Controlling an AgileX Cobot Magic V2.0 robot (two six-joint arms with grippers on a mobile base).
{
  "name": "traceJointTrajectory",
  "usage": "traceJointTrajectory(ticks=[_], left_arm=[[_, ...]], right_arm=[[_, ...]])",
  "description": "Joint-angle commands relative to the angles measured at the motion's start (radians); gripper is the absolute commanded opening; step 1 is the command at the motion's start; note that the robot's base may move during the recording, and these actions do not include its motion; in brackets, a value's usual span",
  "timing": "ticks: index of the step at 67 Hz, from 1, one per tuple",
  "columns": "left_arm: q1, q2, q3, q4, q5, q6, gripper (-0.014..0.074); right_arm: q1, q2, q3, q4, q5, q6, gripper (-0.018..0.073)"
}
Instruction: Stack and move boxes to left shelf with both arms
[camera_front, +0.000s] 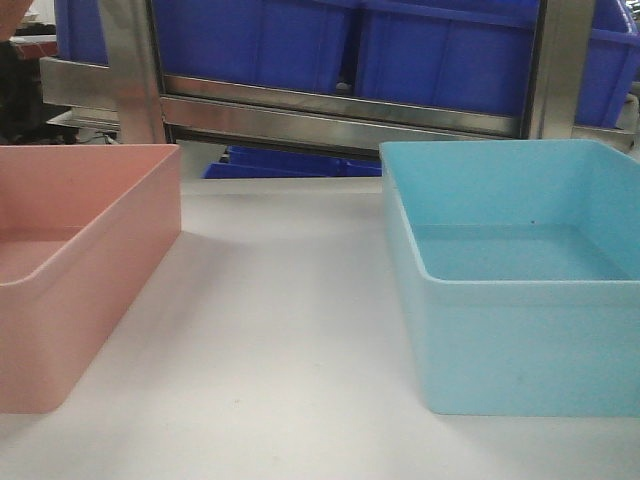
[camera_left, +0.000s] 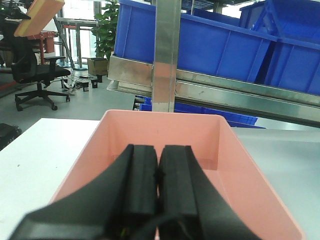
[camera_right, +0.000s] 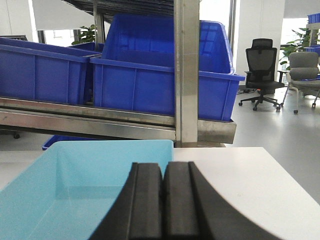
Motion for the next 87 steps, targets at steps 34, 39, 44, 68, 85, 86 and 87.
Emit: traceJointTrajectory(ticks=[34, 39, 44, 68, 85, 86, 87], left_arm=[[0.001, -0.003, -0.018, -0.112, 0.006, -0.006, -0.0007], [0.001, 0.019, -0.078, -0.115, 0.116, -0.006, -0.0007], [0.001, 0.051, -0.139, -0.106, 0.149, -0.006, -0.0007], [0.001, 0.456, -0.434, -0.102, 0.354, -0.006, -0.0008], [0.001, 0.781, -0.614, -0.102, 0.525, -0.006, -0.0010], [0.001, 0.804, -0.623, -0.102, 0.530, -0.006, -0.0012], [0.001, 0.819, -0.632, -0.108, 0.533, -0.006, -0.0012]], right_arm=[[0.001, -0.005, 0.002, 0.000, -0.086, -0.008, 0.0057], [0.001, -0.005, 0.002, 0.000, -0.086, -0.008, 0.0057], [0.001, -0.005, 0.002, 0.000, -0.086, -0.008, 0.0057], [0.001, -0.005, 0.002, 0.000, -0.086, -0.008, 0.0057], [0.001, -0.005, 0.002, 0.000, -0.086, -0.008, 0.0057], [0.001, -0.005, 0.002, 0.000, -0.086, -0.008, 0.0057], [0.001, -0.005, 0.002, 0.000, -0.086, -0.008, 0.0057]])
